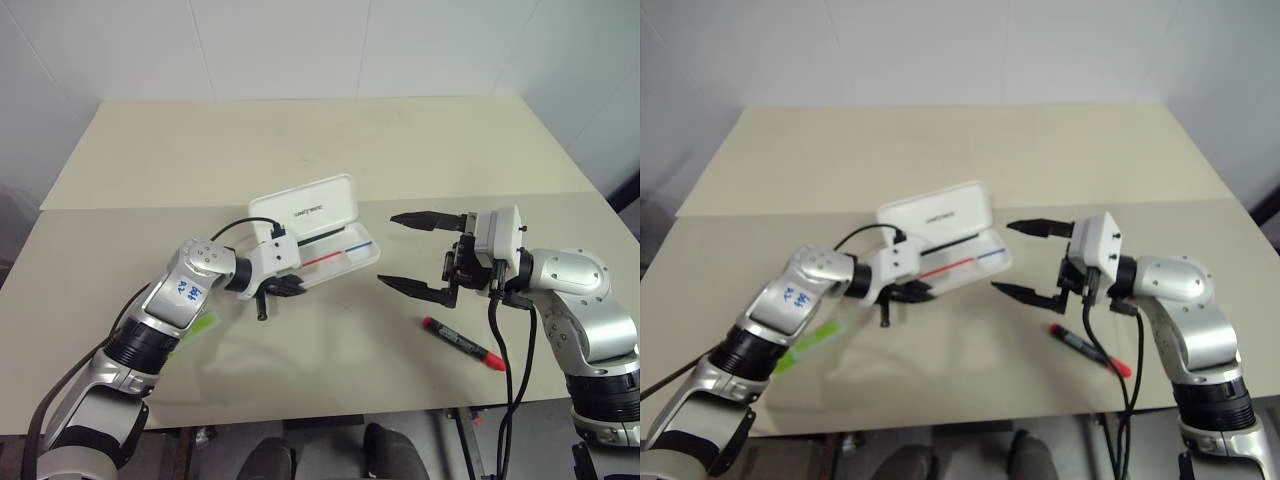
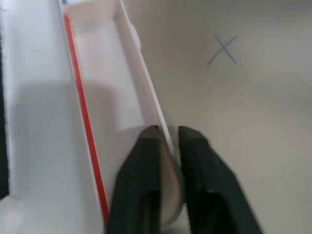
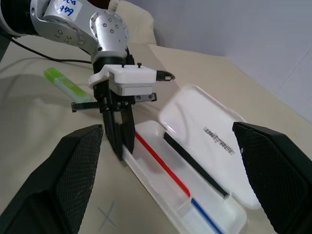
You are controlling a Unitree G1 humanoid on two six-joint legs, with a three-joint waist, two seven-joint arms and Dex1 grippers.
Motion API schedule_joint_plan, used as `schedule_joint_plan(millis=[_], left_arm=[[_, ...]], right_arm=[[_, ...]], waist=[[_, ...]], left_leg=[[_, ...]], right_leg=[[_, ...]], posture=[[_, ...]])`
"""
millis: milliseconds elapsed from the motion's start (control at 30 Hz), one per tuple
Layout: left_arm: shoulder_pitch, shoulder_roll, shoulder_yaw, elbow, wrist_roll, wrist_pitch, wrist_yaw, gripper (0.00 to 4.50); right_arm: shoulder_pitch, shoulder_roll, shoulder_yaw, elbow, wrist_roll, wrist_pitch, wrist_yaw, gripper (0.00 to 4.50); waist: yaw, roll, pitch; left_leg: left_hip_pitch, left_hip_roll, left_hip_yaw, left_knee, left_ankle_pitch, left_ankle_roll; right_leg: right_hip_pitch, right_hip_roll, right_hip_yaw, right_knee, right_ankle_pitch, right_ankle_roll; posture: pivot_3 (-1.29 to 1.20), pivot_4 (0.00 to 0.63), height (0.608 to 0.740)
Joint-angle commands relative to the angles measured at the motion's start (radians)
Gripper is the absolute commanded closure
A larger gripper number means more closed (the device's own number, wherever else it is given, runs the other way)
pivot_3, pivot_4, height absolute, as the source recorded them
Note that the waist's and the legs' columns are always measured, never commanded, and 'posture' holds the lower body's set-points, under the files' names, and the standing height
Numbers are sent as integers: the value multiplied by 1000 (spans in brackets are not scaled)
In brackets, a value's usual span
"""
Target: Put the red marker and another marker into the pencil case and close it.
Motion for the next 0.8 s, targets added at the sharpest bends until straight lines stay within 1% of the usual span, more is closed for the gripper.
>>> schedule_joint_plan(millis=[33, 267, 567, 800], left_arm=[[24, -1, -49, -20, 31, -20, -15, 4496], [42, -5, -38, -55, 12, -66, -46, 4496], [79, -12, -34, -174, -30, -173, -115, 4496], [129, 9, -61, -229, -7, -140, -118, 4496]], right_arm=[[-31, -1, -11, -7, 11, -16, 6, 0], [-38, -10, -12, 3, 13, -11, 22, 0], [-30, -26, -19, -7, 31, 29, 39, 0], [-21, -29, -20, -31, 43, 57, 33, 0]], waist=[[2, 0, 0], [1, -1, 0], [-3, 0, 0], [-3, 0, 0]], left_leg=[[0, 0, -1, 1, 0, 0], [-1, -1, -1, 4, 0, 0], [-4, -1, -2, 2, -1, 1], [-3, -1, -1, 3, -1, 1]], right_leg=[[1, 0, 0, 0, 0, 0], [1, 0, 1, 0, 0, 0], [-2, 0, 1, 0, 0, 0], [-1, 0, 0, 0, 0, 0]], posture=[[0, 150, 740], [0, 150, 740], [0, 150, 740], [0, 150, 740]])
